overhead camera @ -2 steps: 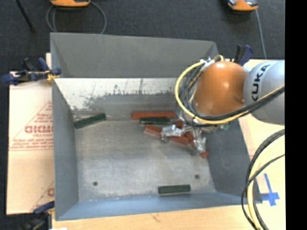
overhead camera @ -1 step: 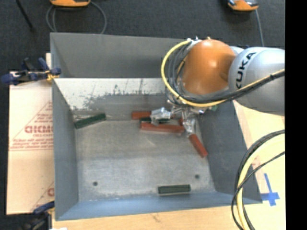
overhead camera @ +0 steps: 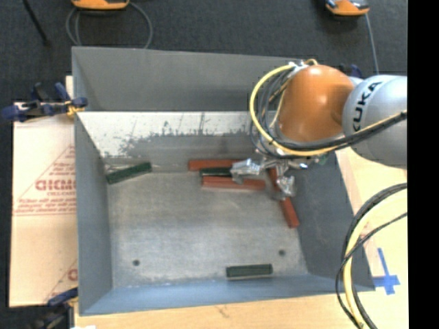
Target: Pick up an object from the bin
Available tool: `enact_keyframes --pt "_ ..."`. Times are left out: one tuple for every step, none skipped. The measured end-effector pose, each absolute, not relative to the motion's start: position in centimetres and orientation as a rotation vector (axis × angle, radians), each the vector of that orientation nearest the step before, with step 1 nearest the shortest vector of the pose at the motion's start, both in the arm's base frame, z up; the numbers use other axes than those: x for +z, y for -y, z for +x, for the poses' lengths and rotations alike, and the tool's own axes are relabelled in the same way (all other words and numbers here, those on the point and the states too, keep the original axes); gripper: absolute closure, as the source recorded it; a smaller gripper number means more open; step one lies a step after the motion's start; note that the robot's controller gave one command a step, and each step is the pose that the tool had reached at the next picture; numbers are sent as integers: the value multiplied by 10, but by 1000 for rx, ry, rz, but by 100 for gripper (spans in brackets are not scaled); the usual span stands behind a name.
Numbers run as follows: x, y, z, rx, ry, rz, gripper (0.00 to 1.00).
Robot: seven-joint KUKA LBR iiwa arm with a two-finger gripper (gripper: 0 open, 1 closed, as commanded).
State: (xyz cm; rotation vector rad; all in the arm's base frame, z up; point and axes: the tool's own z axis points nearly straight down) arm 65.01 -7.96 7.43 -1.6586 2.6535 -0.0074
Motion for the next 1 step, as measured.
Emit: enact_keyframes --pt "76 77 651 -4 -2653 -1654 100"
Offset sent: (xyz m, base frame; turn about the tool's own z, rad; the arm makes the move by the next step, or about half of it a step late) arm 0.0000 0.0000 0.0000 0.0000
